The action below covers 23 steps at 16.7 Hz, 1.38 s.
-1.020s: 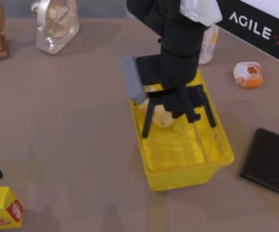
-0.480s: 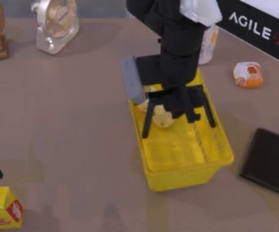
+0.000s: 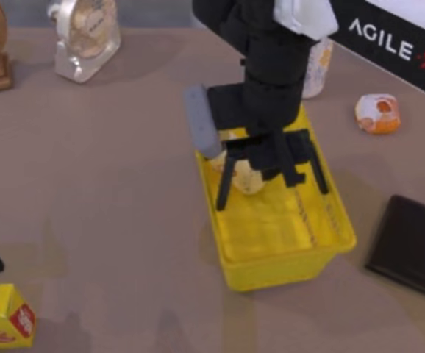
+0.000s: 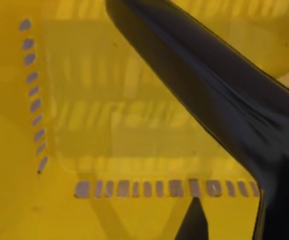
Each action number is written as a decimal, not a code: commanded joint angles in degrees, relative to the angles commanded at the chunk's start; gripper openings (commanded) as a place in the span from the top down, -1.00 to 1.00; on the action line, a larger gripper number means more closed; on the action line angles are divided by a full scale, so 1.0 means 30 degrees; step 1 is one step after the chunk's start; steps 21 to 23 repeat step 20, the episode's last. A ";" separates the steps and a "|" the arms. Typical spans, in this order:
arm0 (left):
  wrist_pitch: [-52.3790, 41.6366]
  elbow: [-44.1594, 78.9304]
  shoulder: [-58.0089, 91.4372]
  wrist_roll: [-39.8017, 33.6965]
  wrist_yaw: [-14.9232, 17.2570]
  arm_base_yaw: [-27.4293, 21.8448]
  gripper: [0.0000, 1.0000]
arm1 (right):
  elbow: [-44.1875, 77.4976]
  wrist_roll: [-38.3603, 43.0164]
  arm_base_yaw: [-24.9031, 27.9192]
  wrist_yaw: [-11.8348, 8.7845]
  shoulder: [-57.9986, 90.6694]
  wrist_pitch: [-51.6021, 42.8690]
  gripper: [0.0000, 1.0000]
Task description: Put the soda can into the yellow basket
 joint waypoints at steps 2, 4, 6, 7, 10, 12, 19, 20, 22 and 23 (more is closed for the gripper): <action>0.0000 0.0000 0.0000 0.0000 0.0000 0.0000 -1.00 | 0.0000 0.0000 0.0000 0.0000 0.0000 0.0000 1.00; 0.0000 0.0000 0.0000 0.0000 0.0000 0.0000 -1.00 | 0.0000 0.0000 0.0000 0.0000 0.0000 0.0000 1.00; 0.0000 0.0000 0.0000 0.0000 0.0000 0.0000 -1.00 | 0.0000 0.0000 0.0000 0.0000 0.0000 0.0000 1.00; 0.0000 0.0000 0.0000 0.0000 0.0000 0.0000 -1.00 | 0.0000 0.0000 0.0000 0.0000 0.0000 0.0000 1.00; 0.0000 0.0000 0.0000 0.0000 0.0000 0.0000 -1.00 | 0.0000 0.0000 0.0000 0.0000 0.0000 0.0000 1.00; 0.0000 0.0000 0.0000 0.0000 0.0000 0.0000 -1.00 | 0.0086 -0.0006 -0.0034 0.0004 0.0033 -0.0070 1.00; 0.0000 0.0000 0.0000 0.0000 0.0000 0.0000 -1.00 | 0.3649 -0.0659 -0.0513 0.0004 0.0029 -0.3653 1.00; 0.0000 0.0000 0.0000 0.0000 0.0000 0.0000 -1.00 | 0.3853 -0.0697 -0.0553 0.0004 0.0009 -0.3856 1.00; 0.0000 0.0000 0.0000 0.0000 0.0000 0.0000 -1.00 | 0.3853 -0.0697 -0.0553 0.0004 0.0009 -0.3856 1.00; 0.0000 0.0000 0.0000 0.0000 0.0000 0.0000 -1.00 | 0.3853 -0.0697 -0.0553 0.0004 0.0009 -0.3856 1.00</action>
